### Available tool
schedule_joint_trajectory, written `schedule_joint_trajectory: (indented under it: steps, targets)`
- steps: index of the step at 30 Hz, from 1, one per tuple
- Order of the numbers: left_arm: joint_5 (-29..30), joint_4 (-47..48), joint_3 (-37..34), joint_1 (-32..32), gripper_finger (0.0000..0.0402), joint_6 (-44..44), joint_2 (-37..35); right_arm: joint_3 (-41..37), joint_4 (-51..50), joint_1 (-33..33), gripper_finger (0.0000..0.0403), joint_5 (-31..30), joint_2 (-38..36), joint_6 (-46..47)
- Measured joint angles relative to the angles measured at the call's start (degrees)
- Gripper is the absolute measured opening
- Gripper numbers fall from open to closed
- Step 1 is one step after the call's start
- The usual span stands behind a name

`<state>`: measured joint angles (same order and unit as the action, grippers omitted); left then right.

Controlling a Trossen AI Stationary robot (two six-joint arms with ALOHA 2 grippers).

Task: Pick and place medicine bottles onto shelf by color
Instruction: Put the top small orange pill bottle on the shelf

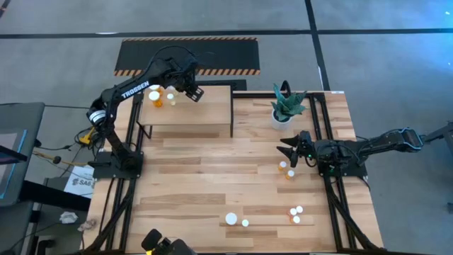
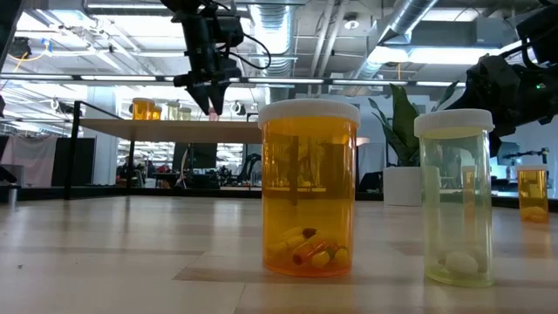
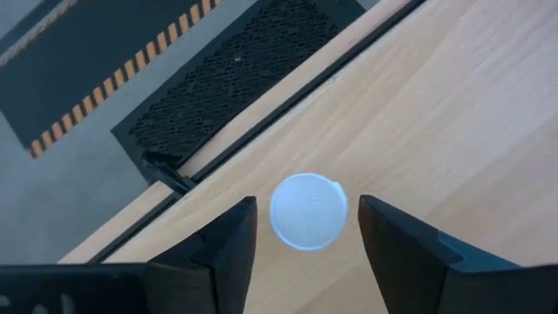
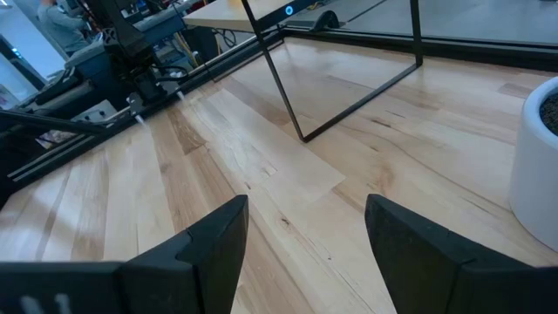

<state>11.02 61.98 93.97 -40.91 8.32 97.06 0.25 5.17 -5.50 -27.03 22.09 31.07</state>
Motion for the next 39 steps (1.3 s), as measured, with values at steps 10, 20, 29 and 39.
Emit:
schedule_joint_trajectory:
  steps: [10, 20, 29, 39]
  targets:
    - [0.05, -0.83, 0.00, 0.00, 0.0200, -0.91, -1.53, 0.02, 0.00, 0.00, 0.0256, -0.02, 0.02, 0.00]
    - [0.78, -6.30, 0.00, 0.50, 0.0200, -4.31, -6.77, 0.00, 0.00, 0.00, 0.0256, 0.00, 0.02, 0.00]
    - [-0.52, -10.81, 0.04, 7.36, 0.0196, -14.88, -10.01, 0.00, 0.00, 0.00, 0.0256, -0.02, 0.02, -0.01]
    - [-11.27, -20.89, 0.04, 14.90, 0.0177, -19.80, -9.94, 0.01, 0.00, 0.00, 0.0256, -0.01, 0.01, -0.01]
